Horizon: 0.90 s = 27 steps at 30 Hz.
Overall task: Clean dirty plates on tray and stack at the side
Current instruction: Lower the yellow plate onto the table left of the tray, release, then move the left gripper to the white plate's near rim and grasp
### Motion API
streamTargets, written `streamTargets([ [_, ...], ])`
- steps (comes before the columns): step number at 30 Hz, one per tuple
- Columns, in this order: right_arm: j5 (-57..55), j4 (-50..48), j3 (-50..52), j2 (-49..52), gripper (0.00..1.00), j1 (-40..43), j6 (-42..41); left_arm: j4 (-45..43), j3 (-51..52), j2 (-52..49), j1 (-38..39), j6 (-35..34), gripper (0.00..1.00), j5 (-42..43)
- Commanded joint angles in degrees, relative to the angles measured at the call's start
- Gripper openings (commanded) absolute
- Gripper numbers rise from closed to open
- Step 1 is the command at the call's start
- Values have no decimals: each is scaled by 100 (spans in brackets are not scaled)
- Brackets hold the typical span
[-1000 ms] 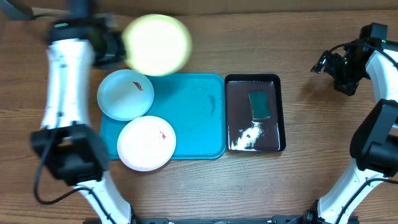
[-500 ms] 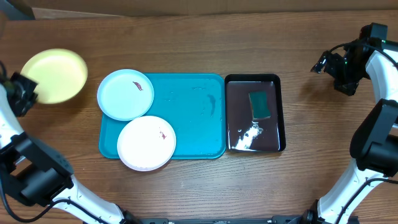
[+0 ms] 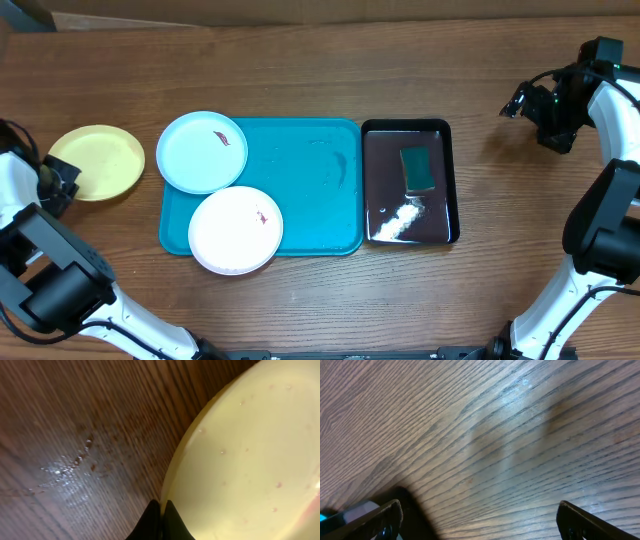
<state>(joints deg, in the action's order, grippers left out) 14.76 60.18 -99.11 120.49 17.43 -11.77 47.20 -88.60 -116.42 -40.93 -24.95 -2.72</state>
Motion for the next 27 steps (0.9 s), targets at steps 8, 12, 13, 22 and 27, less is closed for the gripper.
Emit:
streamTargets([
  [8,-15,-15,-114,-103,100,-4,20,144,131,-13,125,737,41,927],
  [12,-15,-17,-114,-103,100,-4,20,616,-297,4,155,782,49,1187],
  [13,-15,-17,-114,-103,100,-4,20,750,-435,17,175,782,49,1237],
  [22,-15,-15,-114,-103,100,-4,20,2111,-1381,968,1095,767,51,1937],
  [27,-15,-15,-114,-103,100,-4,20,2977,-1379,1576,2022,872,55,1777],
])
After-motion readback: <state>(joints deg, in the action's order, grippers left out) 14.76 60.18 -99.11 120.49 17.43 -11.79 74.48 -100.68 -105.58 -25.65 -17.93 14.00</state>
